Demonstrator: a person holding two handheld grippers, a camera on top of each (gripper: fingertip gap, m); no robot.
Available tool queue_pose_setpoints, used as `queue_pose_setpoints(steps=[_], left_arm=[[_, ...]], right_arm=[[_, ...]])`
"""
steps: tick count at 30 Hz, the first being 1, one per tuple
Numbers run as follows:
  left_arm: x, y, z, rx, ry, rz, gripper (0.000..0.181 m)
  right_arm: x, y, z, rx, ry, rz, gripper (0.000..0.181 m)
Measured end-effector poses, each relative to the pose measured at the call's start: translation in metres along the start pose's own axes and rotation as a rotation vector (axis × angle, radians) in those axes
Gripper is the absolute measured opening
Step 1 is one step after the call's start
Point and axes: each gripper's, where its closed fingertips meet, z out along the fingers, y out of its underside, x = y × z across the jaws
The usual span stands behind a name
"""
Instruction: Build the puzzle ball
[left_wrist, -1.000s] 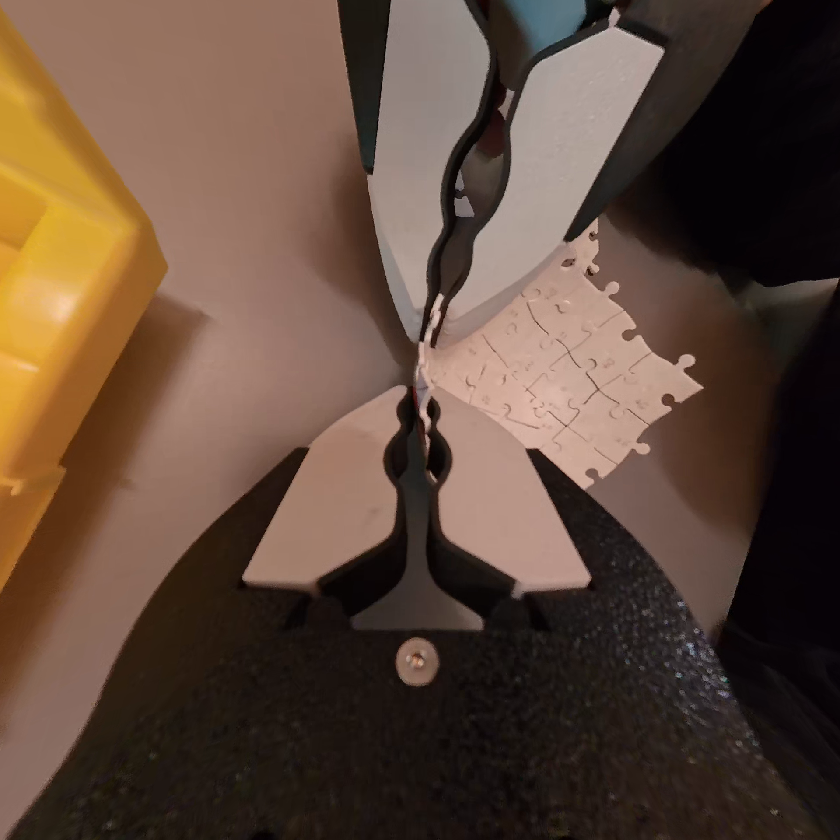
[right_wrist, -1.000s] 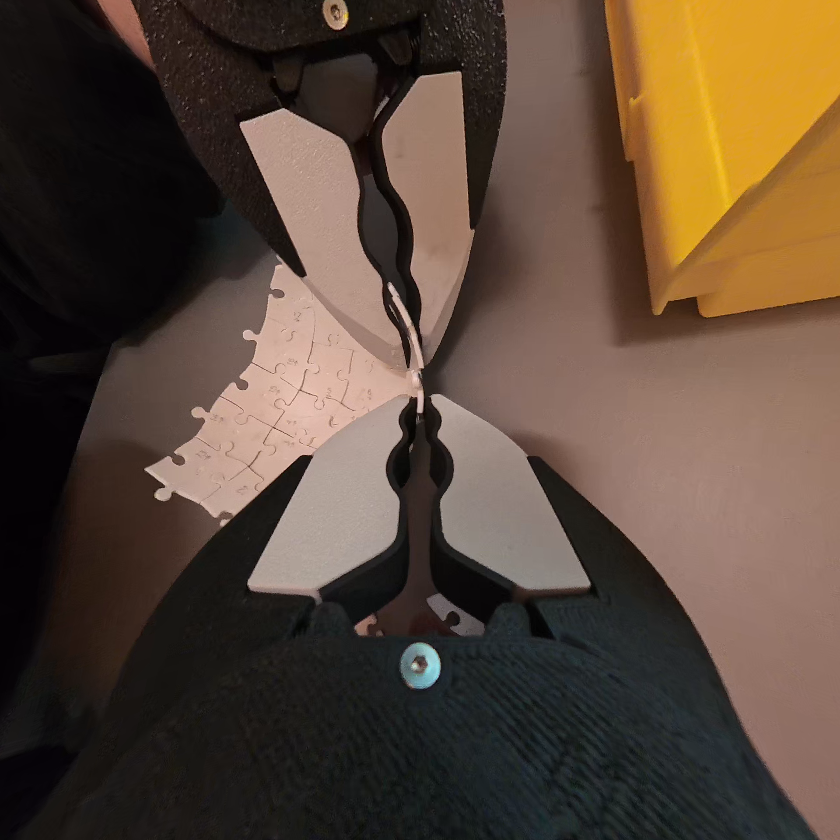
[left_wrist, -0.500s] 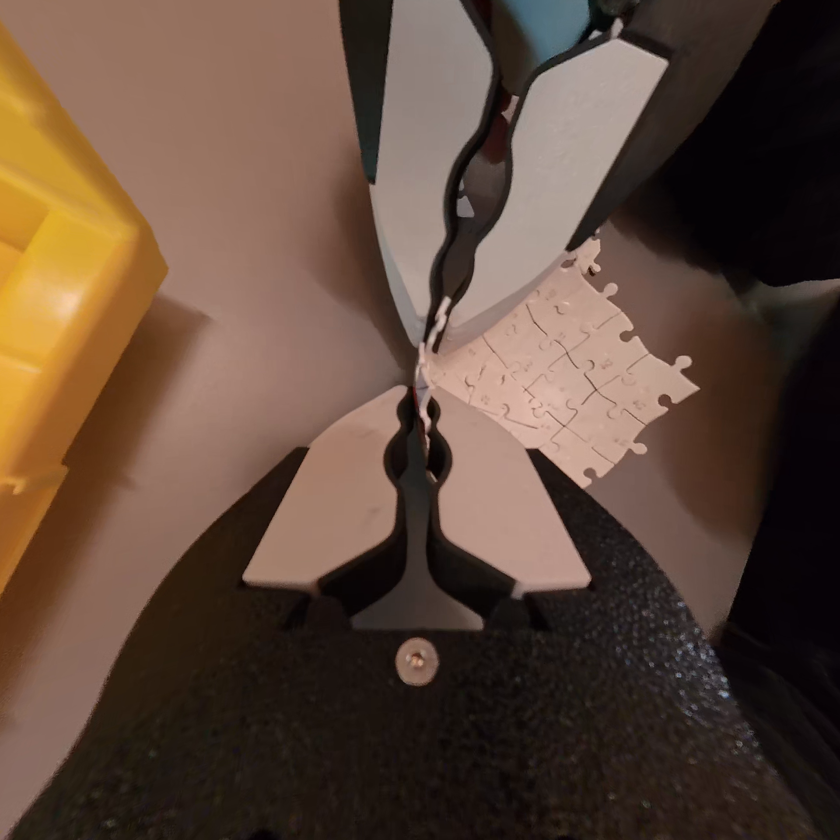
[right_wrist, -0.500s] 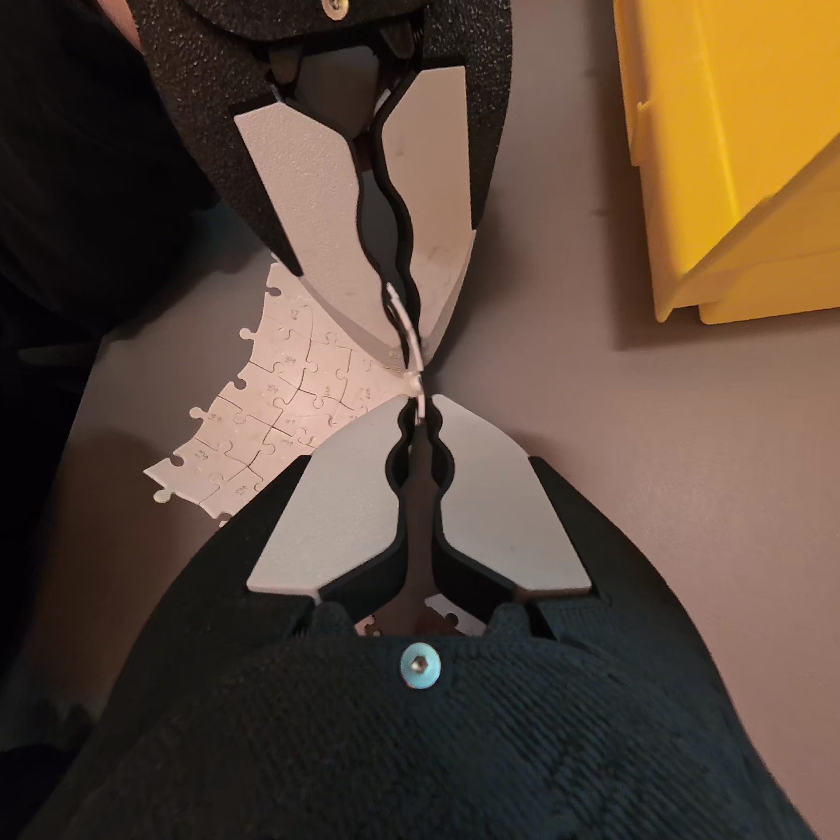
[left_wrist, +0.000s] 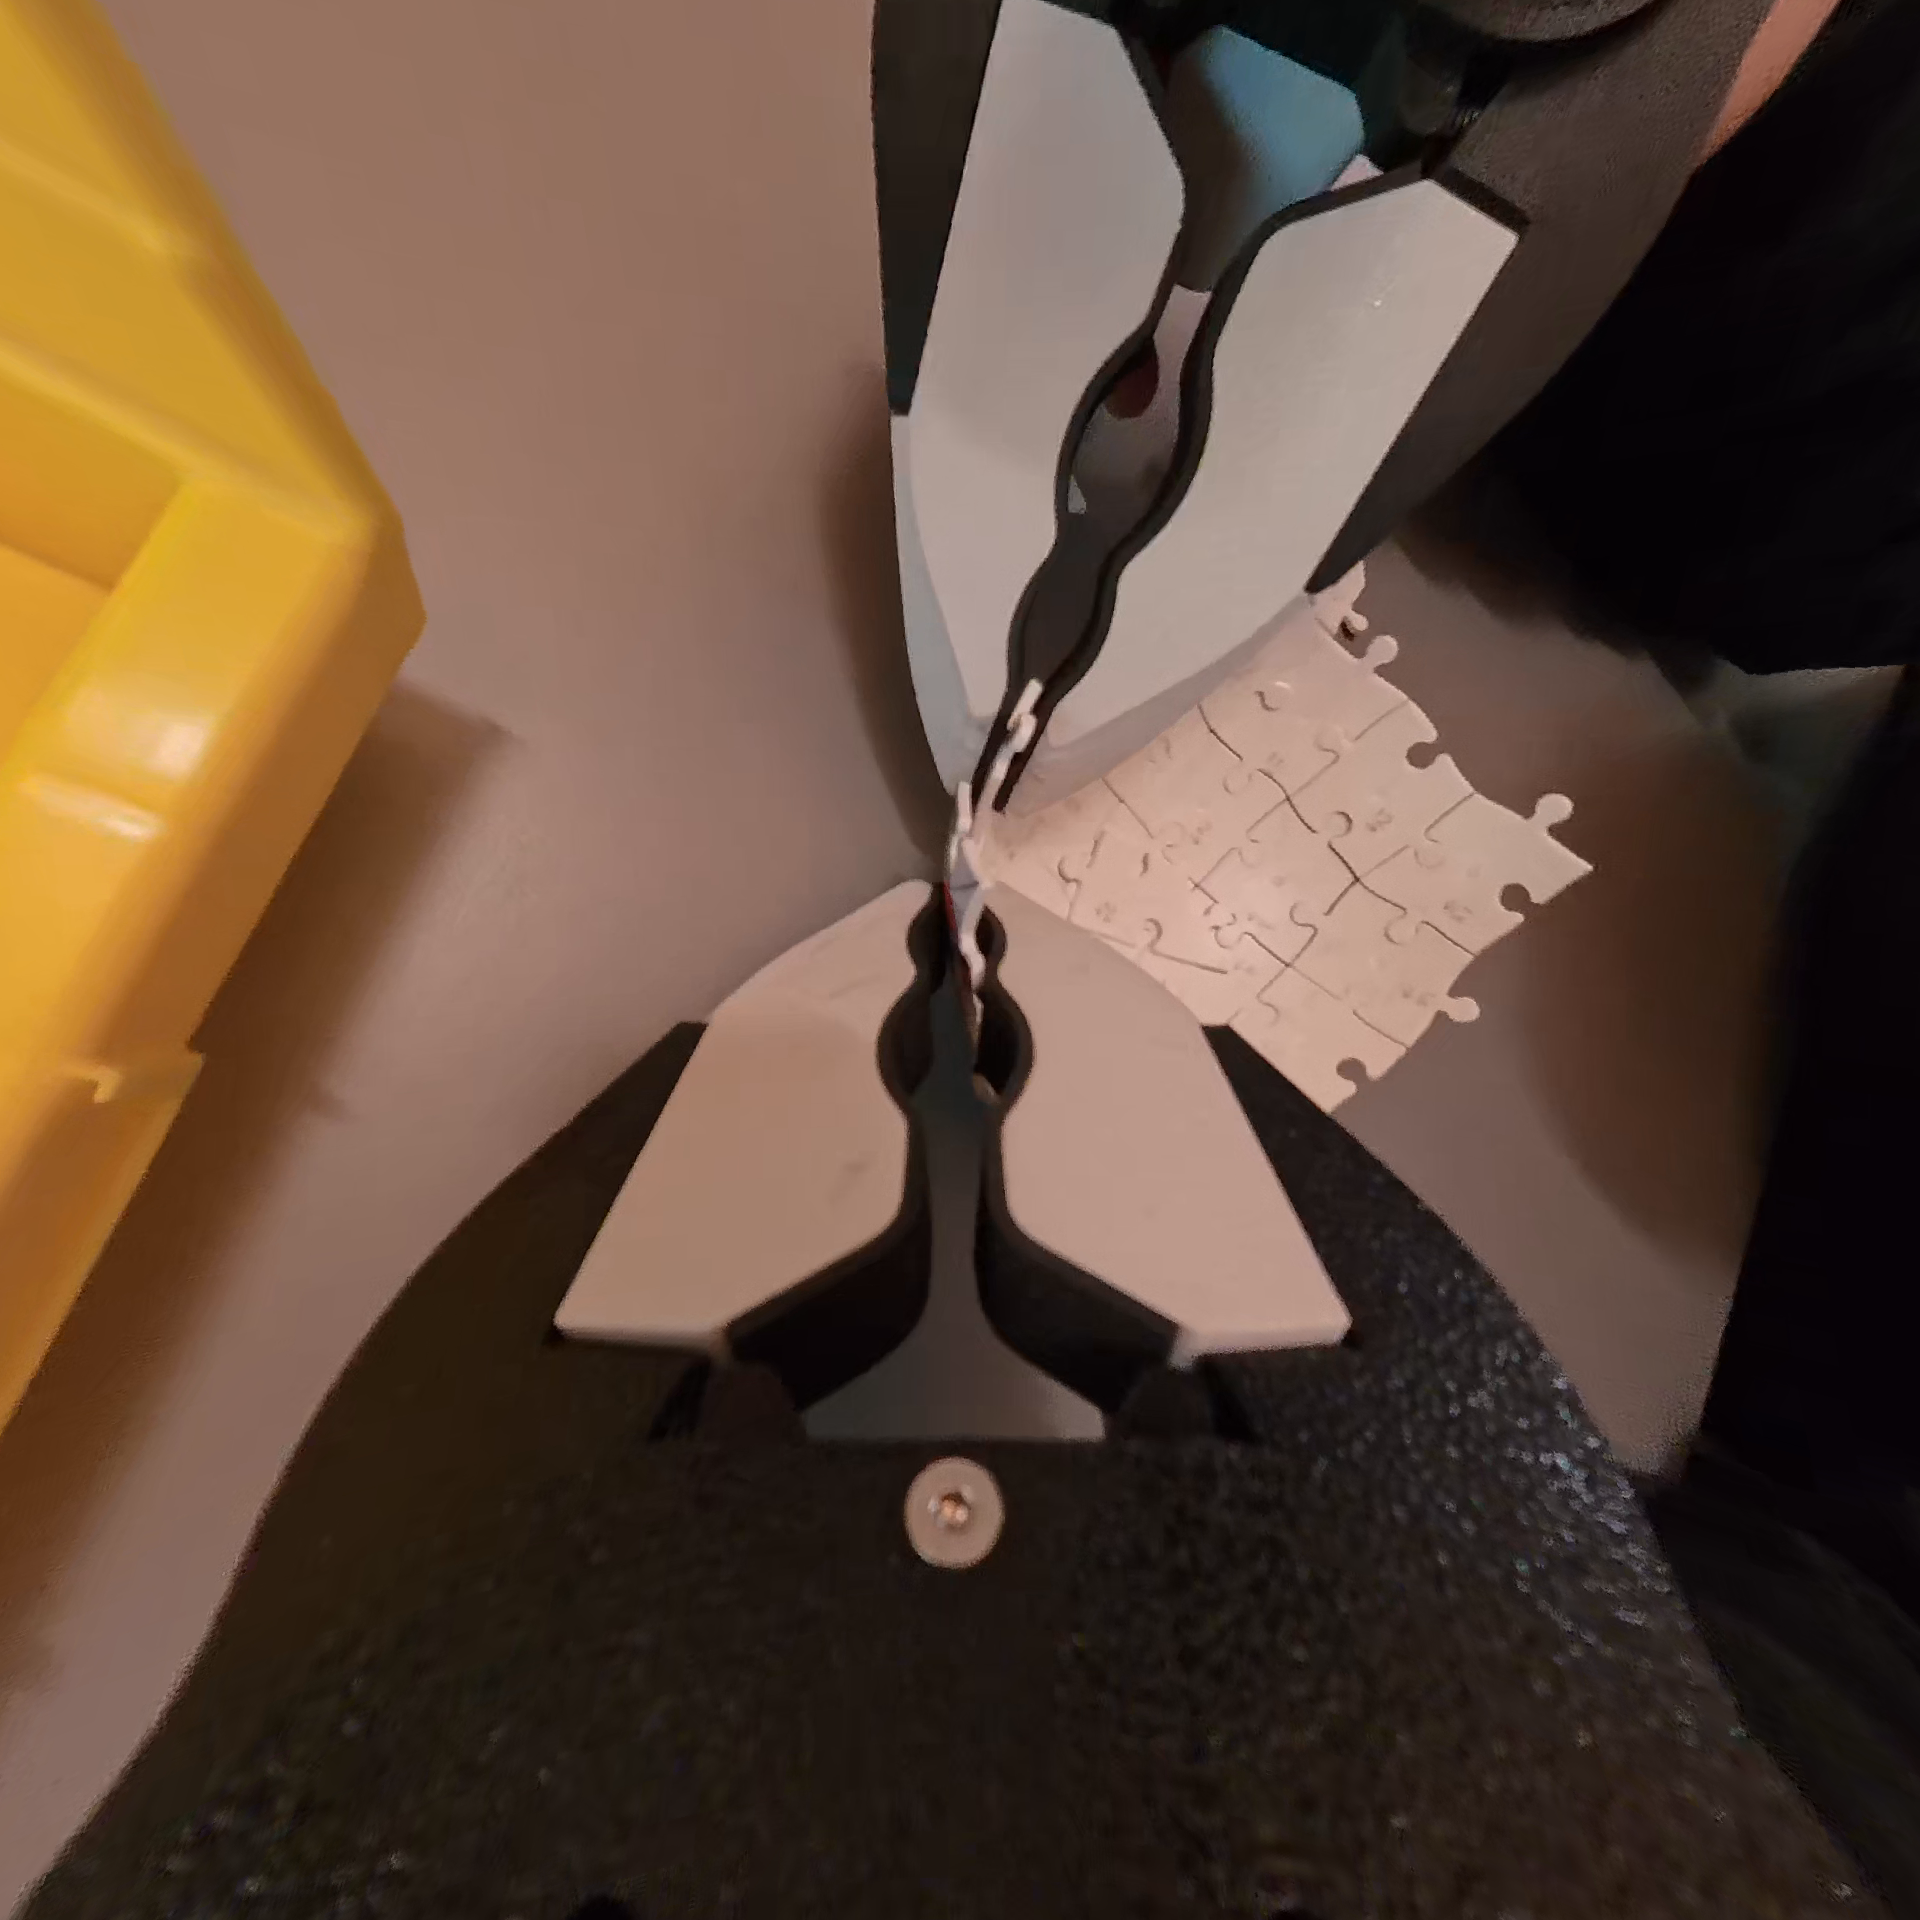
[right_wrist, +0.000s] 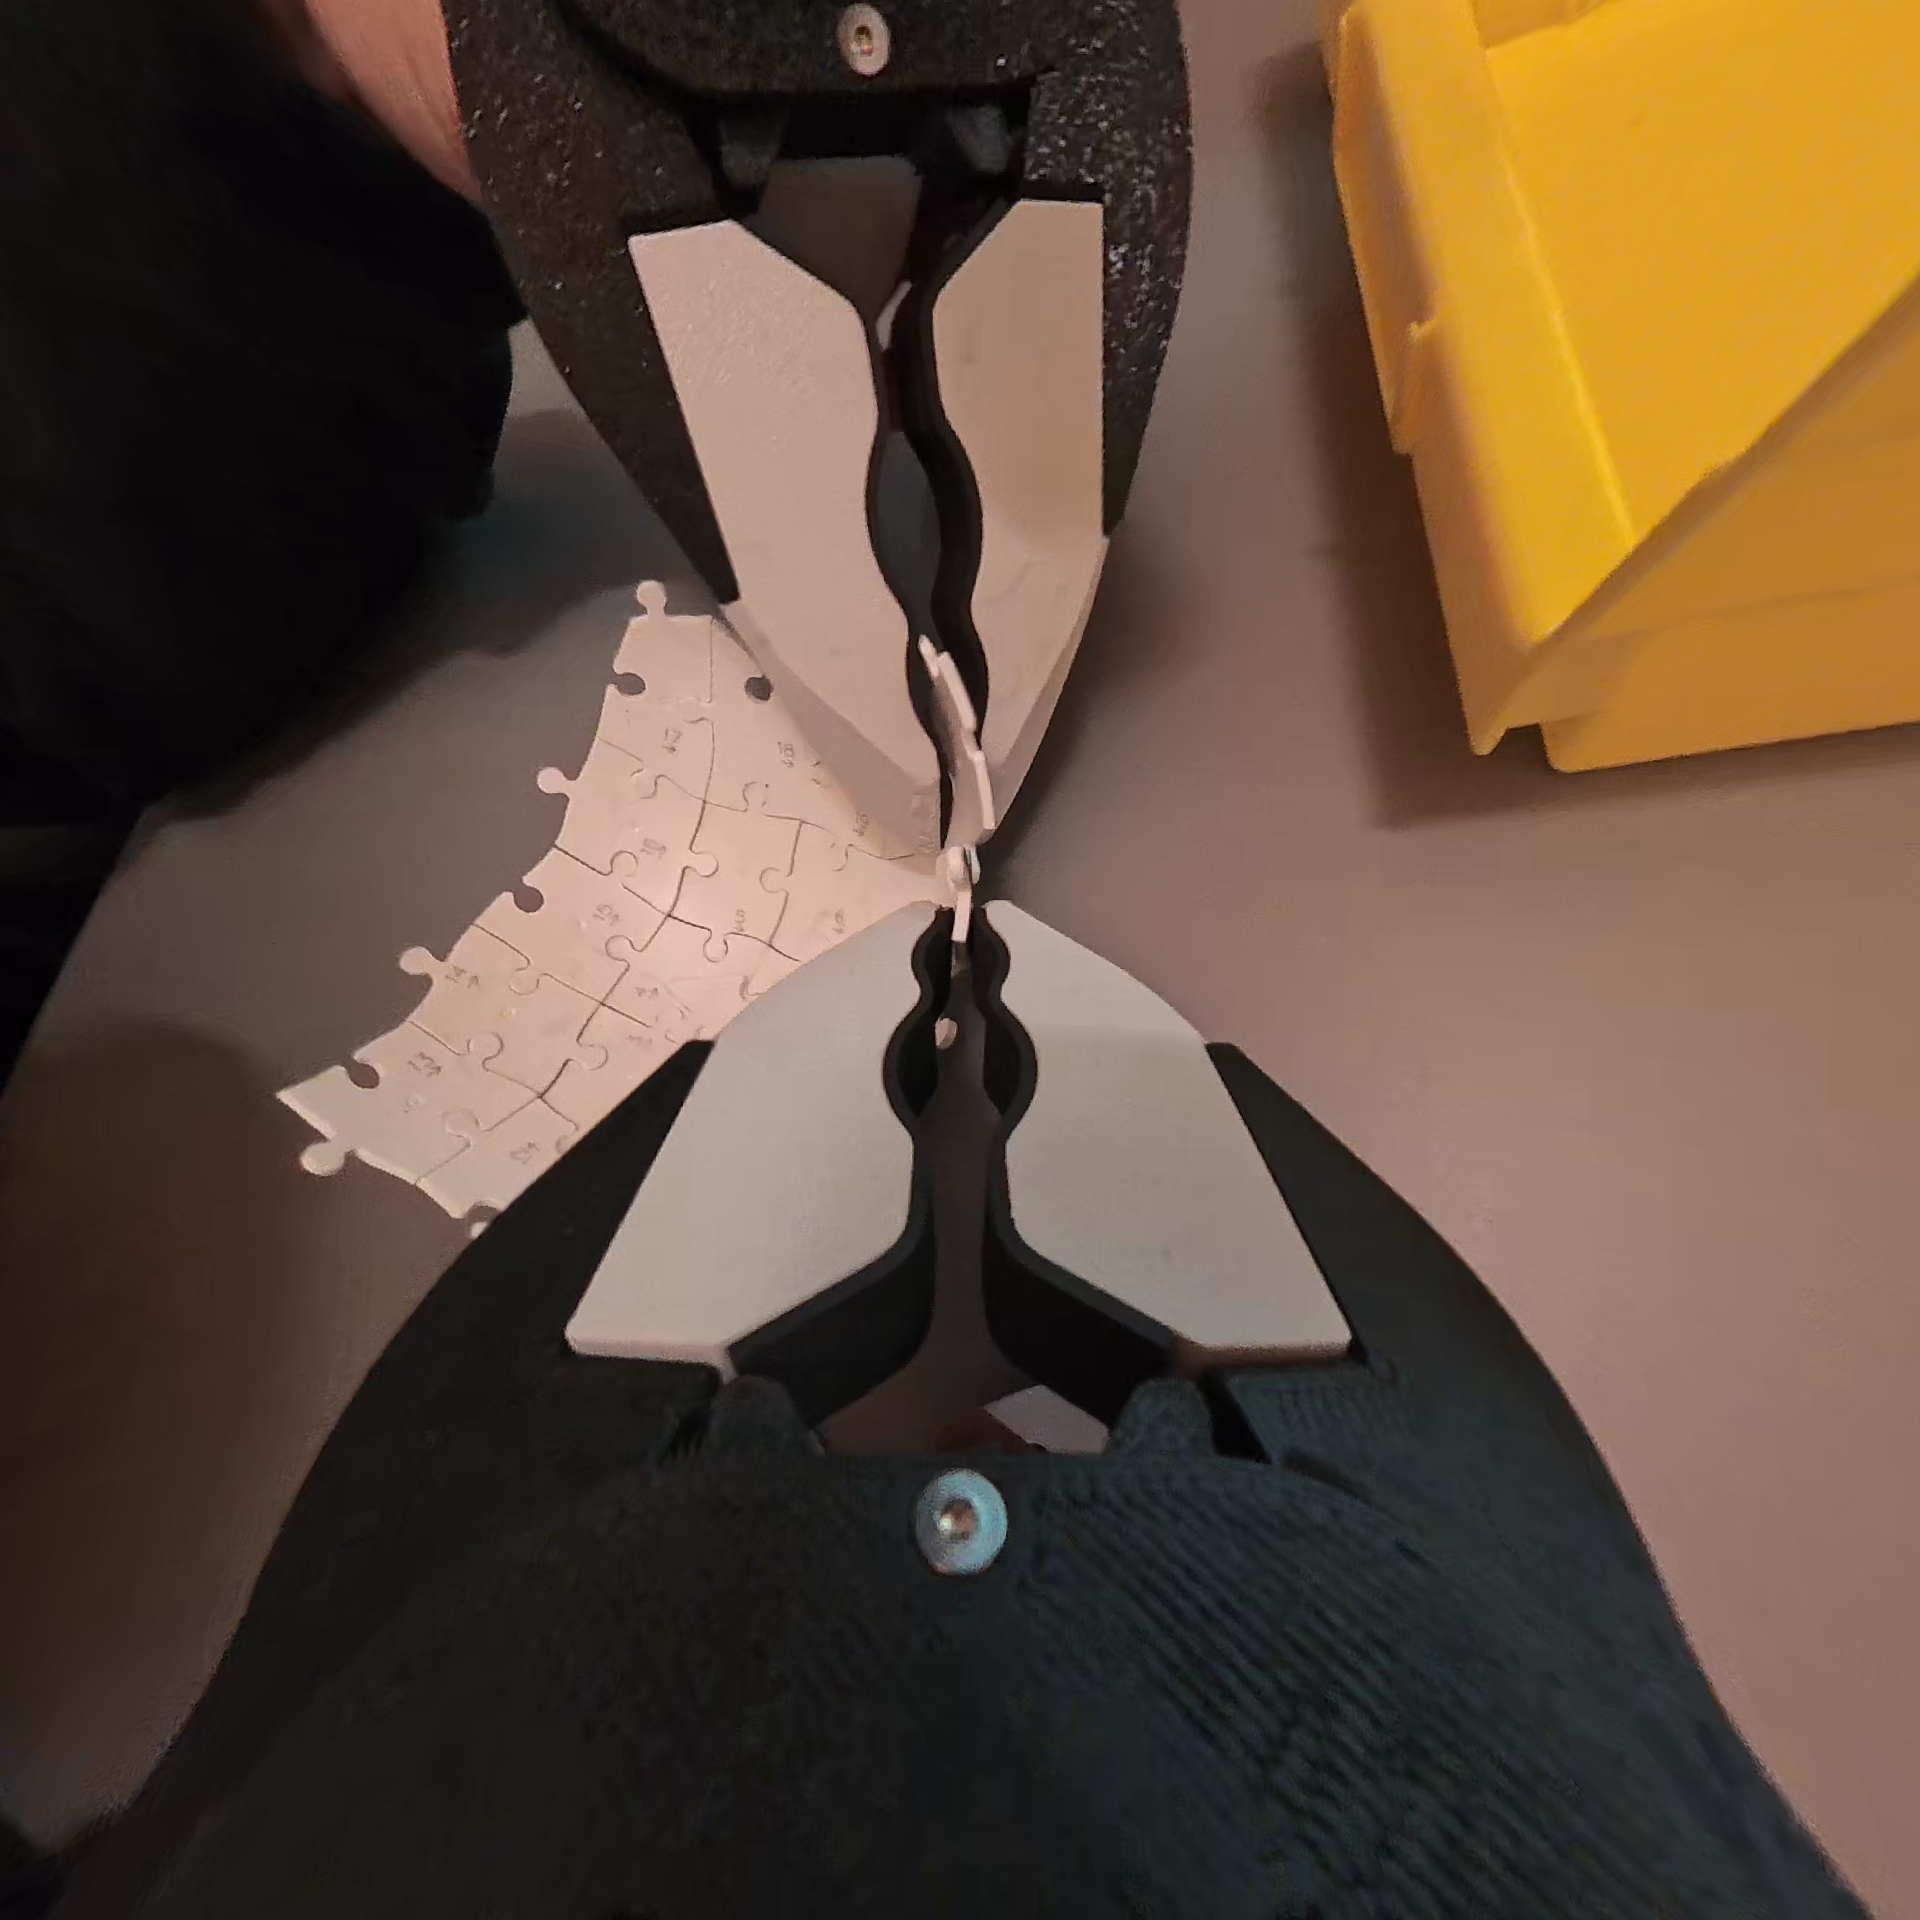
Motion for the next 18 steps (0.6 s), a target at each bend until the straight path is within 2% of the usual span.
queue_pose_setpoints(steps=[10,15,18], left_arm=[[-0.0013,-0.0029,0.0001,0.008,-0.020,0.017,0.002],[0.0003,-0.0024,0.0023,-0.007,-0.017,0.028,0.002],[0.0009,-0.0030,0.0022,-0.007,-0.024,0.049,0.002]], right_arm=[[0.0020,-0.0034,-0.0056,-0.012,0.068,-0.194,0.003],[0.0007,0.0013,-0.0047,-0.048,0.048,-0.148,0.003],[0.0009,0.0015,-0.0050,-0.044,0.014,-0.042,0.003]])
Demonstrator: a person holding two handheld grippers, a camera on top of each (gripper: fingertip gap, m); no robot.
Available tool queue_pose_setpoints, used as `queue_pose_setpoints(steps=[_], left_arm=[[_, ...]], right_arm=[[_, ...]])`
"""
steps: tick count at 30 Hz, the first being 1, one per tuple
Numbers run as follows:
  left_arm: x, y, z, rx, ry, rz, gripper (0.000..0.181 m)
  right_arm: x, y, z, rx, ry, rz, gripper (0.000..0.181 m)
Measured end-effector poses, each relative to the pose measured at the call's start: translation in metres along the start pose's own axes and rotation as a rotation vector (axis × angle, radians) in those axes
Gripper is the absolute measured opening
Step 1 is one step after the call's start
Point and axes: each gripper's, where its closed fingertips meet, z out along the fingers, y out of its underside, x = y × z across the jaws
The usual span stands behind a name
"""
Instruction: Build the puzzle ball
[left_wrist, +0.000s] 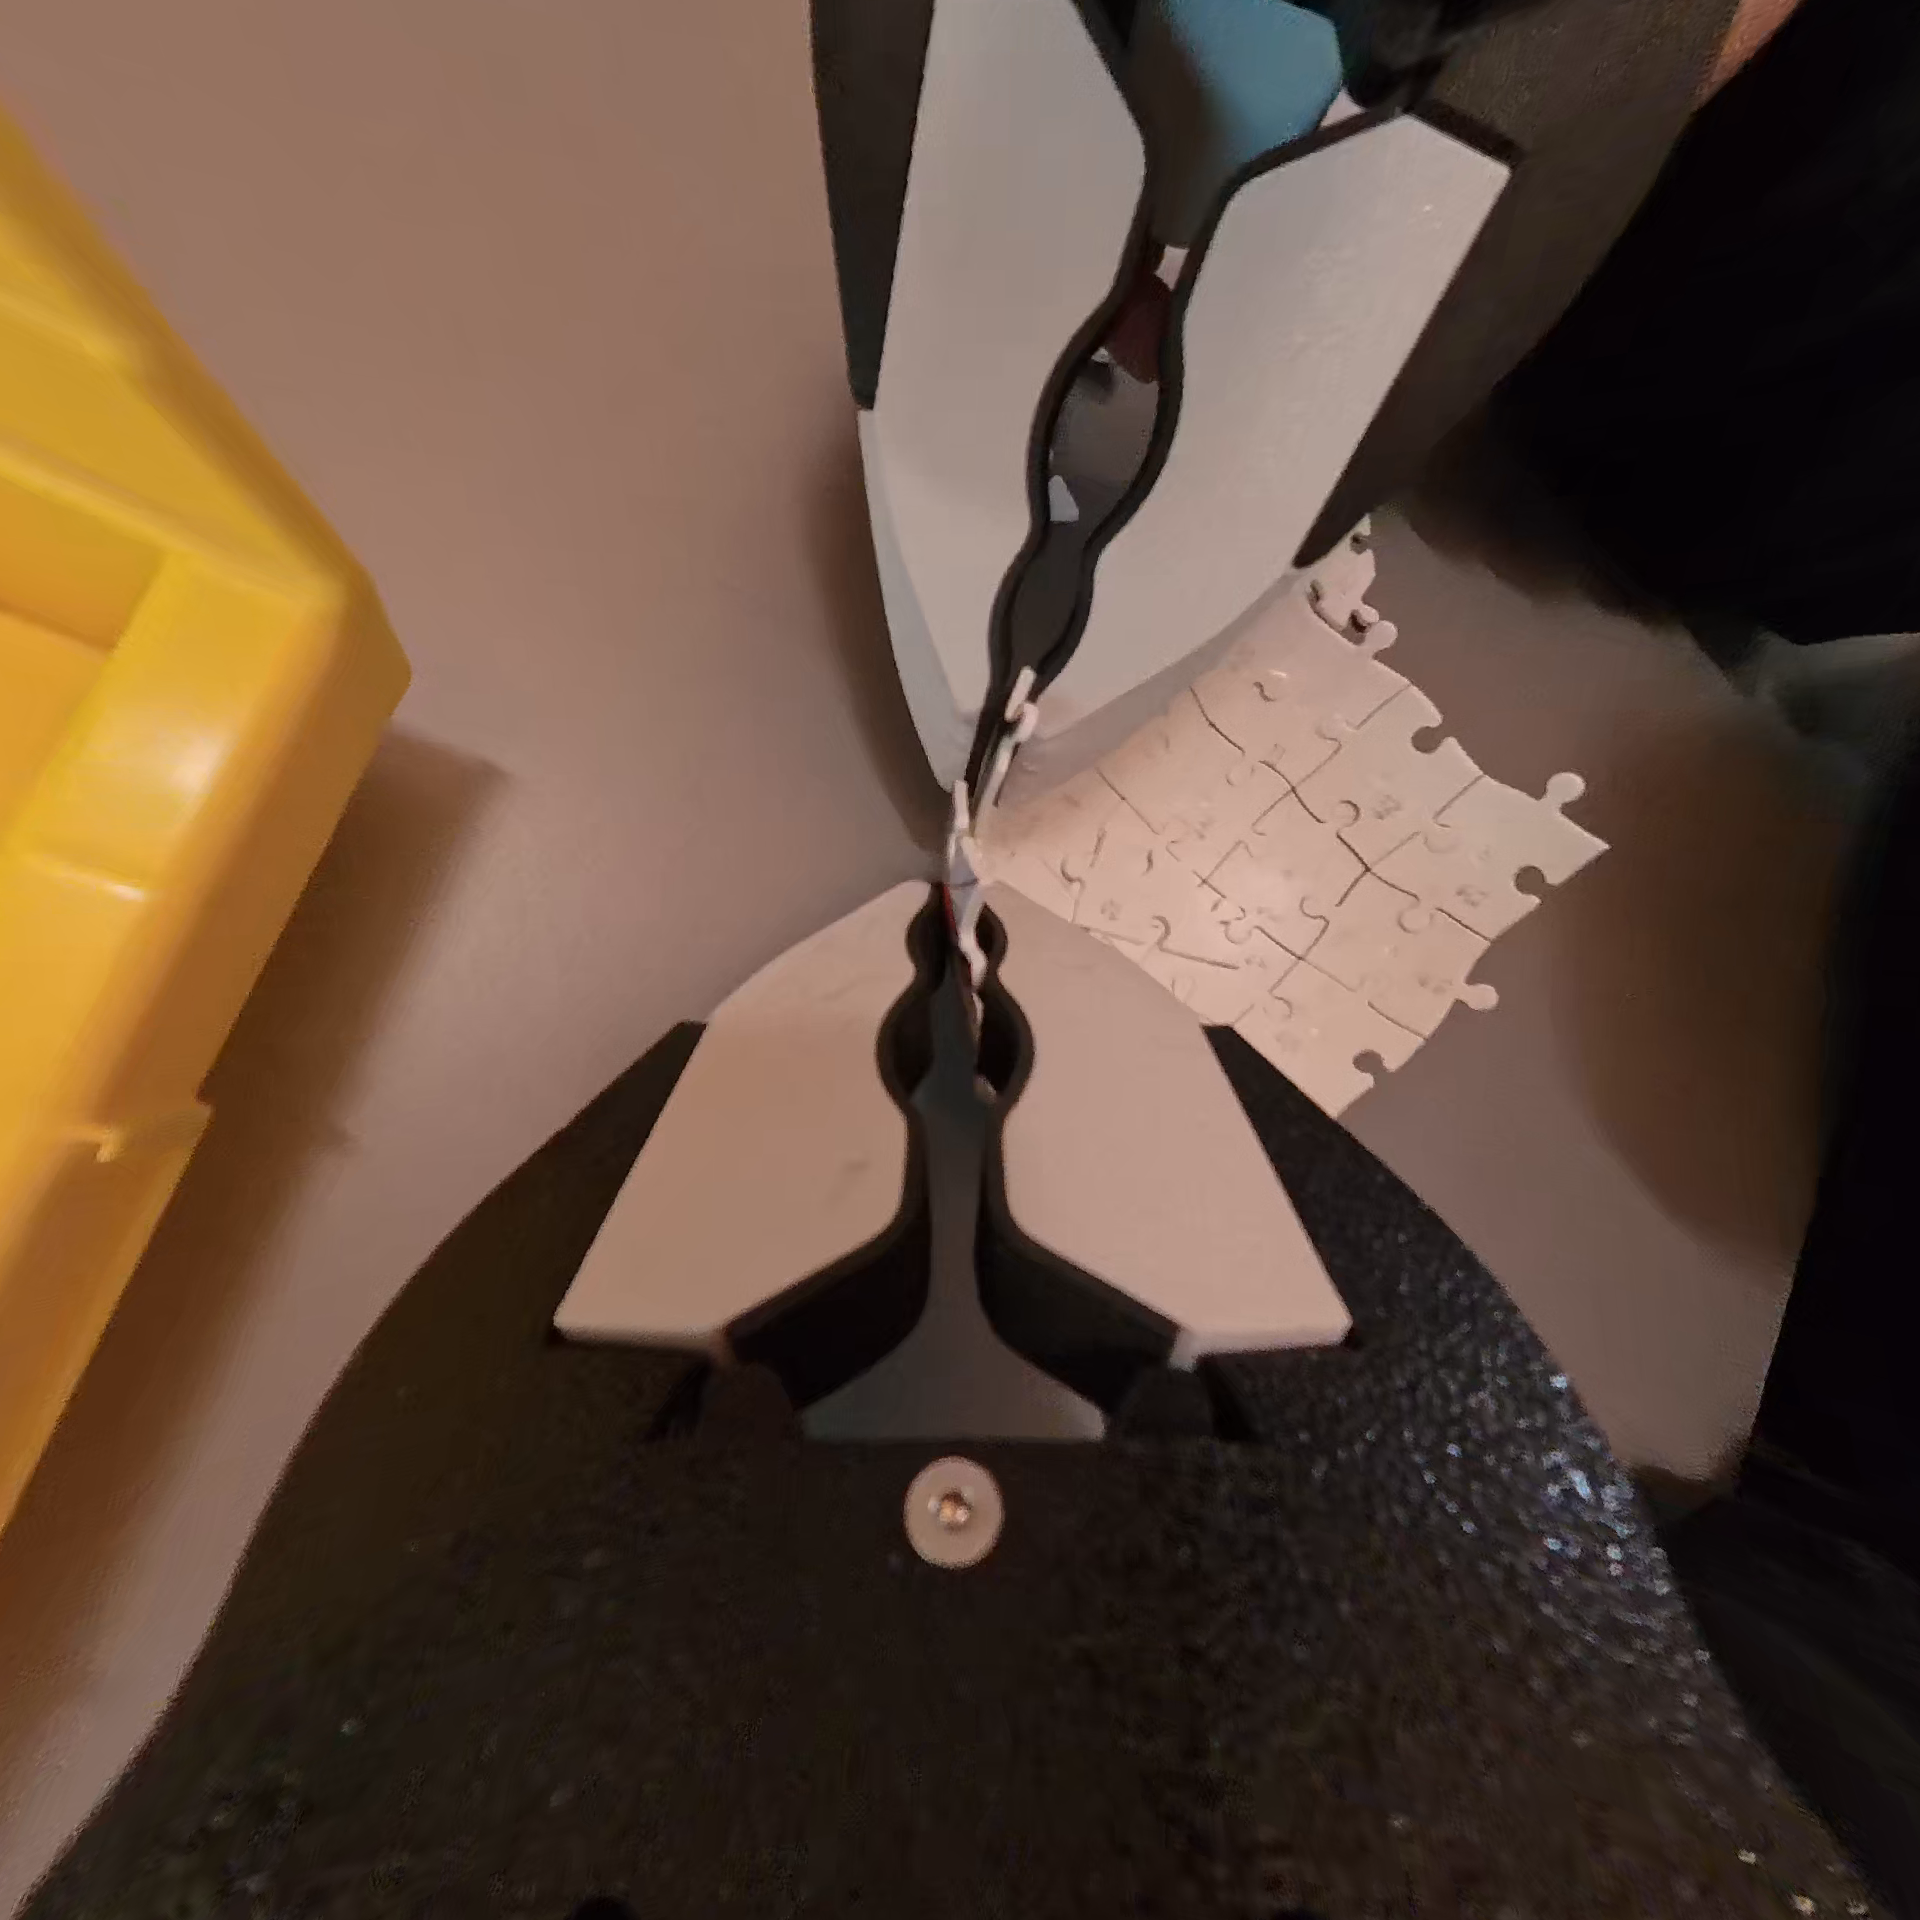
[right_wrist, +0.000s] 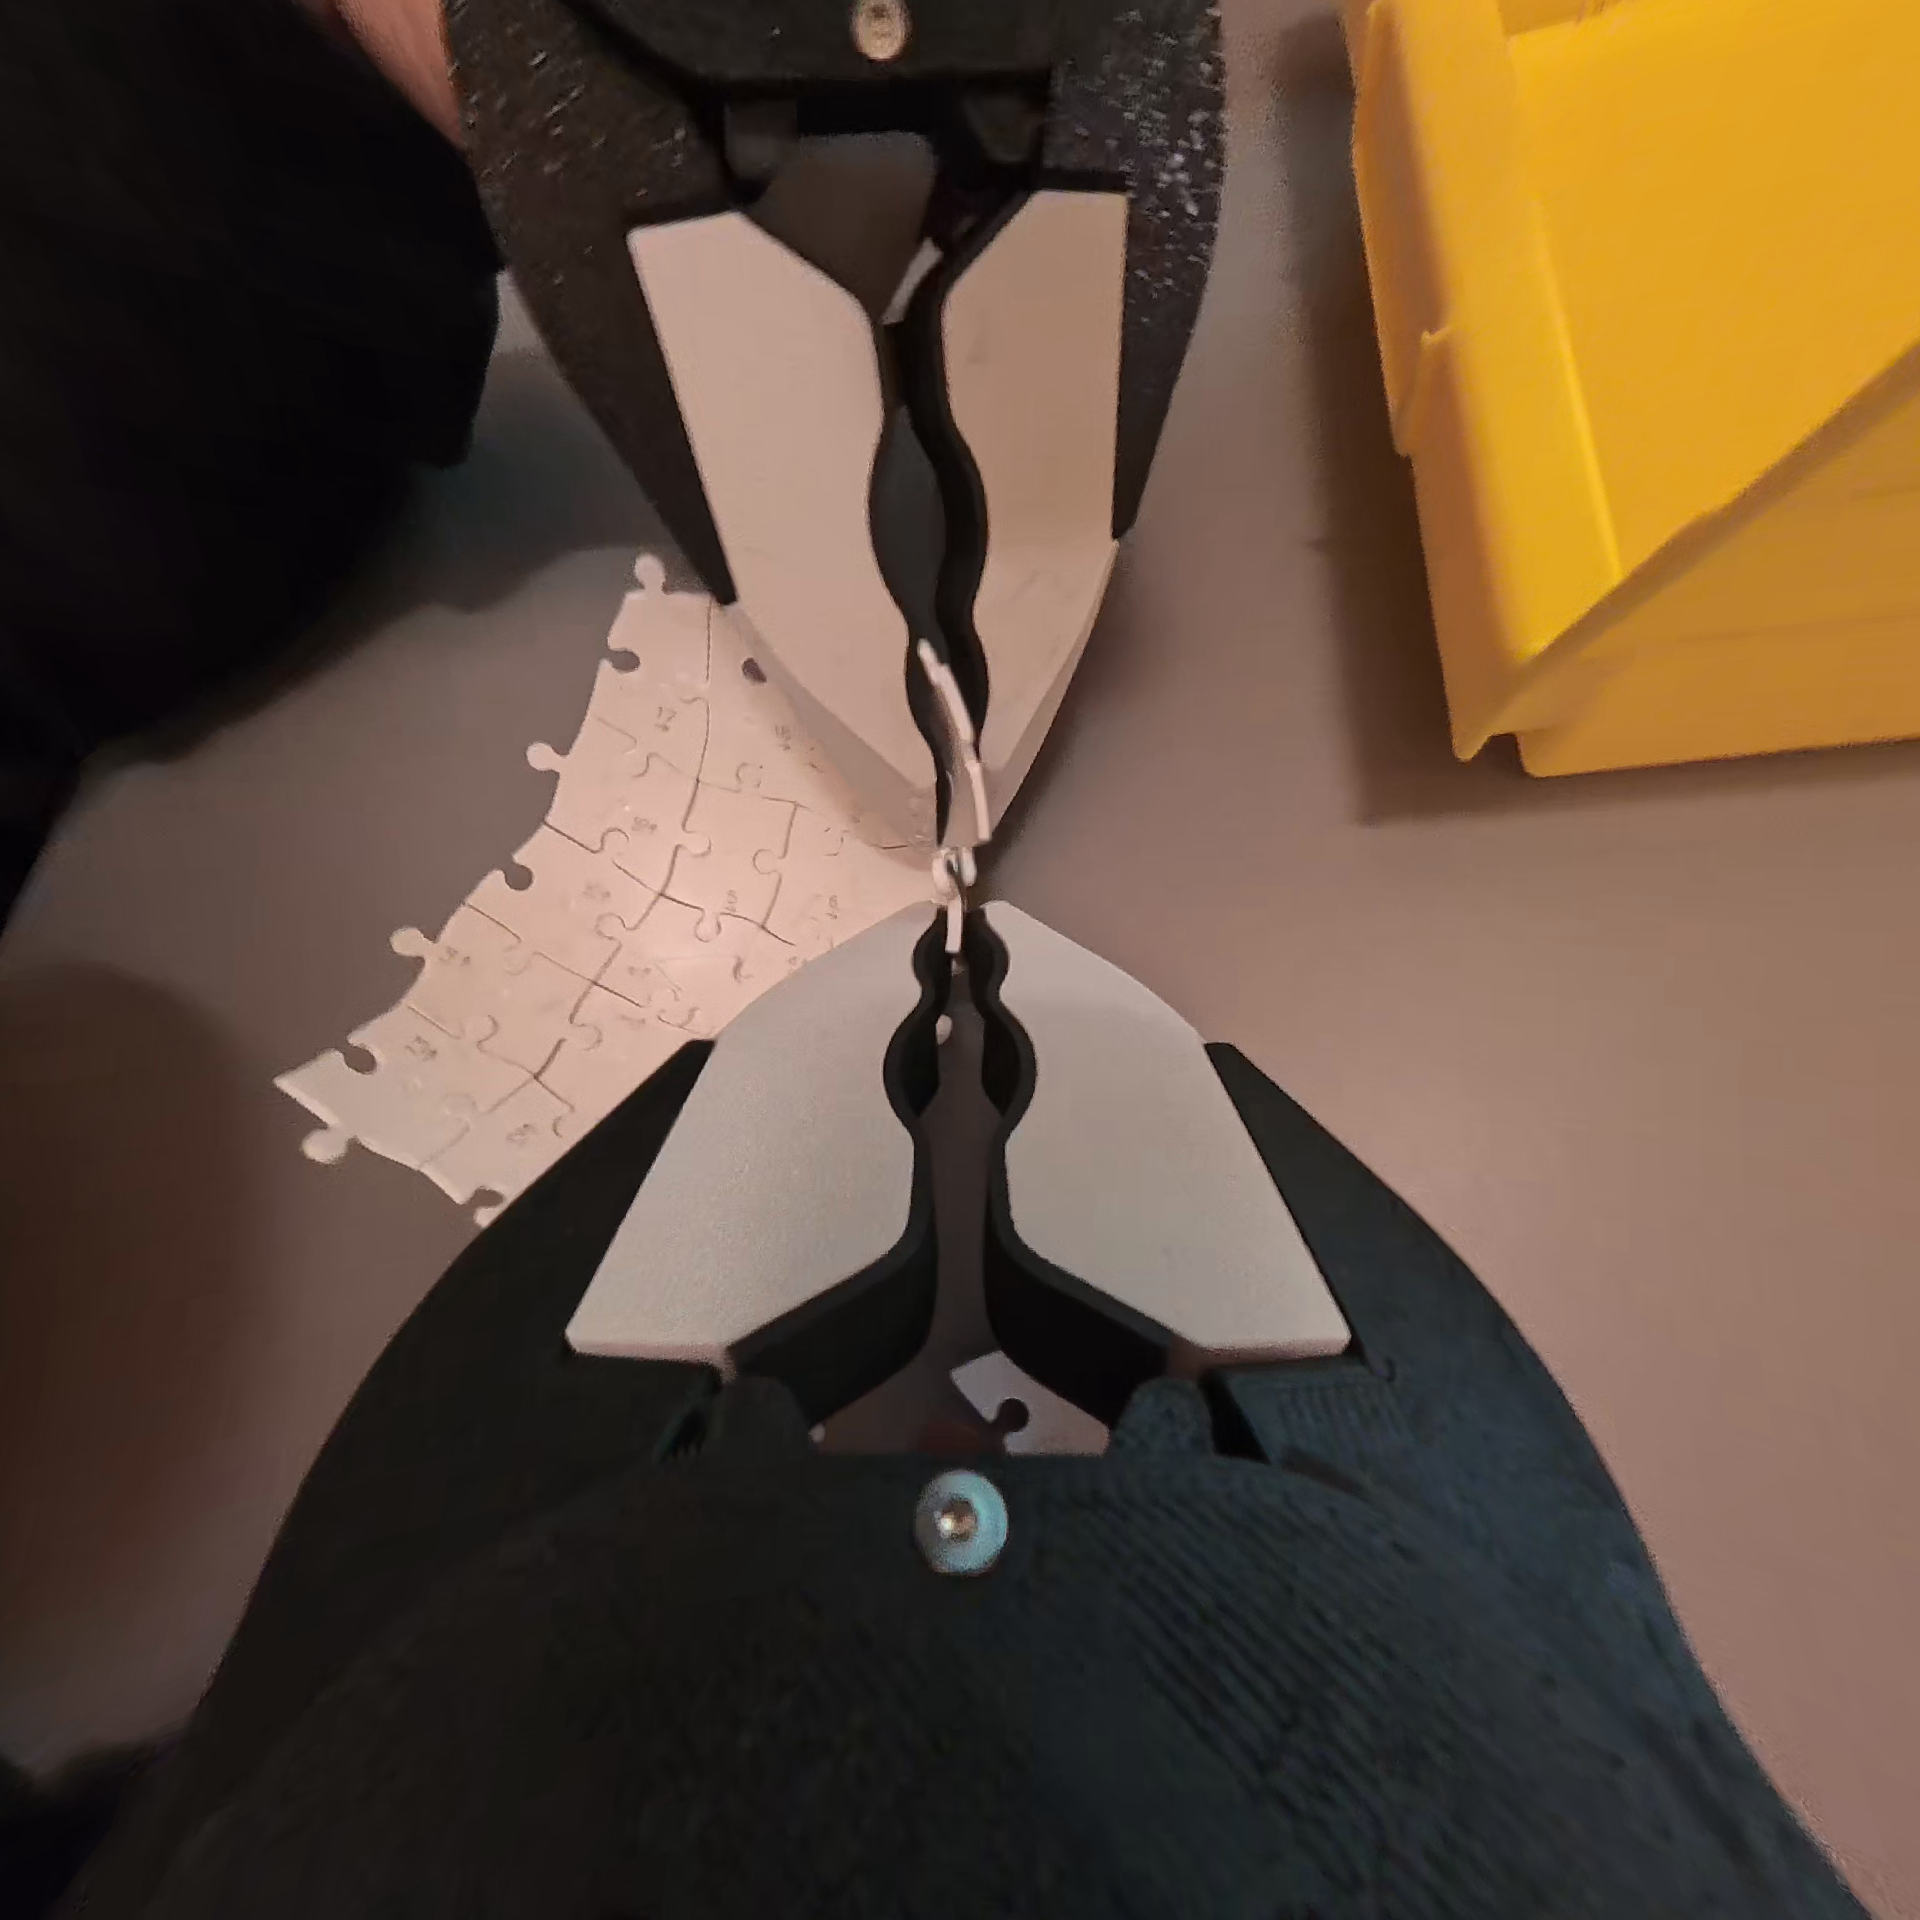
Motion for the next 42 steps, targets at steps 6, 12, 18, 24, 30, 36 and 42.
queue_pose_setpoints(steps=[6,12,18,24,30,36,42], left_arm=[[0.000,0.002,0.001,0.007,0.023,-0.003,0.002],[-0.001,0.003,0.001,0.022,0.053,0.002,0.003],[-0.004,0.003,0.003,0.046,0.090,0.006,0.003],[-0.005,0.004,0.004,0.037,0.097,0.010,0.004],[-0.005,0.002,0.004,0.019,0.125,-0.039,0.010],[-0.007,0.005,0.003,-0.048,0.137,-0.053,0.012],[-0.011,0.005,0.004,-0.097,0.180,-0.082,0.014]], right_arm=[[0.000,0.001,0.002,0.018,-0.035,0.017,0.003],[0.001,0.001,0.004,0.013,-0.038,-0.026,0.004],[0.004,0.002,0.005,0.018,-0.057,0.094,0.004],[0.005,0.003,0.006,0.016,-0.067,0.171,0.004],[0.006,0.004,0.007,0.004,-0.053,0.147,0.004],[0.007,0.005,0.009,0.005,-0.059,0.175,0.003],[0.008,0.007,0.010,-0.004,-0.057,0.197,0.003]])
